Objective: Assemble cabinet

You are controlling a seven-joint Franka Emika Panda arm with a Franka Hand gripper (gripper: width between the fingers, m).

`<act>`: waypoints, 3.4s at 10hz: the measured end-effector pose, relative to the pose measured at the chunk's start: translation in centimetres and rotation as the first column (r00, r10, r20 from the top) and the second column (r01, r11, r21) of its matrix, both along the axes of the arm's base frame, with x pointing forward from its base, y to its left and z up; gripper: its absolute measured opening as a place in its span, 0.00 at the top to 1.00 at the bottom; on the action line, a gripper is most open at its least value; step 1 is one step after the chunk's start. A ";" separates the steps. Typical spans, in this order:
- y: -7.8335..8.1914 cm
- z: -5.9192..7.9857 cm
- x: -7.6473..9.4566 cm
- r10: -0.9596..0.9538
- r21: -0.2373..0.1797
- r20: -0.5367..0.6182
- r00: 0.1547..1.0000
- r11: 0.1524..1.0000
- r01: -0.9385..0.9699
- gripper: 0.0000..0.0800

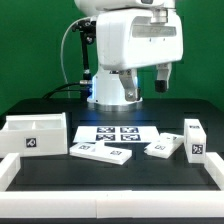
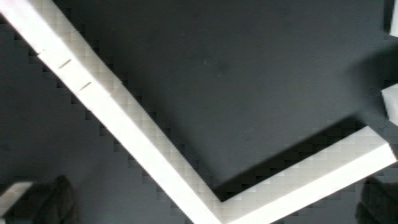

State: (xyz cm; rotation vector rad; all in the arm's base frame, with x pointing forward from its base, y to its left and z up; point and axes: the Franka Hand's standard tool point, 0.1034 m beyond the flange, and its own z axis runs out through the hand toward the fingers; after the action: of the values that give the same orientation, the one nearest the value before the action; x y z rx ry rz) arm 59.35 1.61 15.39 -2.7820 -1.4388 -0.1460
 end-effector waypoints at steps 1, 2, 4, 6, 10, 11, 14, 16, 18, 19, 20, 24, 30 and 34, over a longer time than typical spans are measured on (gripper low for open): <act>0.0 0.0 0.0 0.001 0.000 0.000 1.000 1.000 -0.001 0.00; 0.0 0.0 0.0 0.001 0.000 0.000 1.000 1.000 -0.001 0.00; 0.0 -0.1 0.0 0.001 0.000 -0.001 1.000 1.000 -0.001 0.00; 0.0 -0.3 -0.1 0.004 -0.003 0.034 0.999 1.000 -0.004 0.00; 0.0 -1.6 -2.3 0.020 -0.012 0.132 0.991 1.000 -0.018 0.00; 0.0 -1.7 -2.3 0.019 -0.012 0.132 0.991 1.000 -0.018 0.00; 0.4 -2.7 -3.1 0.044 -0.025 0.138 0.989 0.999 -0.041 0.00; -0.1 -5.1 -4.8 0.052 -0.027 0.119 0.992 0.998 -0.049 0.00; -1.0 -5.6 -4.9 -0.004 -0.004 0.106 0.994 1.000 0.004 0.00; -0.8 -5.6 -4.9 -0.001 -0.004 0.105 0.994 1.000 0.001 0.00; -1.0 -6.1 -5.5 -0.019 -0.002 0.075 0.997 1.000 0.019 0.00; 0.4 -8.3 -8.4 -0.119 -0.014 -0.024 0.993 0.993 0.119 0.00; 2.8 -9.4 -10.9 0.130 -0.042 -0.005 0.992 0.991 -0.130 0.00; 2.4 -9.7 -11.1 0.133 -0.042 -0.021 0.991 0.990 -0.134 0.00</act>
Offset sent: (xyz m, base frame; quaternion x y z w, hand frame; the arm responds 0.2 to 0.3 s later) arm 0.0000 0.0000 0.0000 0.0000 0.0000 0.0000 1.0000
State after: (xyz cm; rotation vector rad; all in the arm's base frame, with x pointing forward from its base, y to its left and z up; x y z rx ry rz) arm 48.24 3.97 5.72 -2.7008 -1.6366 -0.0893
